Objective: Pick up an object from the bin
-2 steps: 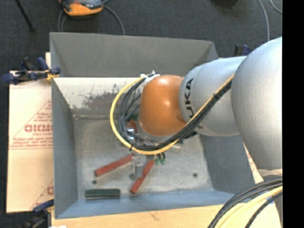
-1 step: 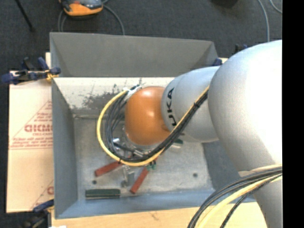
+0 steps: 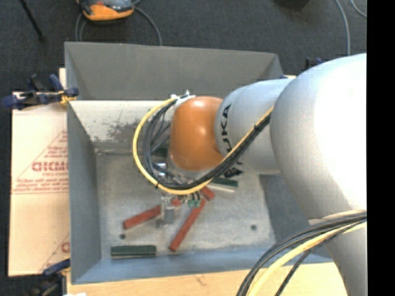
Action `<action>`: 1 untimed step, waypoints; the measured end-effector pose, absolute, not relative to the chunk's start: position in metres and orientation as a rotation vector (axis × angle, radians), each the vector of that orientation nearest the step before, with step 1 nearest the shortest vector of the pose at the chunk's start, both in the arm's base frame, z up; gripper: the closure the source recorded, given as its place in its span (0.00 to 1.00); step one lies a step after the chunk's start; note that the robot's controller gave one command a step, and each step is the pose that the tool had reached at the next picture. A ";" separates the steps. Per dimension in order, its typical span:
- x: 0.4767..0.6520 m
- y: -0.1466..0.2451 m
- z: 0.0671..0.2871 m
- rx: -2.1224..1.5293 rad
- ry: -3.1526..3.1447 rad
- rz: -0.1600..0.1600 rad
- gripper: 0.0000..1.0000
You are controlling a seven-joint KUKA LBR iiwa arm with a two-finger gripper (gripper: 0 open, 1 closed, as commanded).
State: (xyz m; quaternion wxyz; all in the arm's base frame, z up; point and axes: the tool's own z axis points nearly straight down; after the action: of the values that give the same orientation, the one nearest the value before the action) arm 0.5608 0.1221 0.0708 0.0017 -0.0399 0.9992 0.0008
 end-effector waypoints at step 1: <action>0.554 0.128 0.070 -0.117 3.136 -0.001 0.00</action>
Offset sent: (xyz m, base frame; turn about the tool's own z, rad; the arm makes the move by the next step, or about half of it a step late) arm 0.0191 -0.0430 -0.0008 -0.0781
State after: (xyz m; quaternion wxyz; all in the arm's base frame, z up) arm 0.5539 0.1282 0.0701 0.0016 -0.0373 0.9993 -0.0003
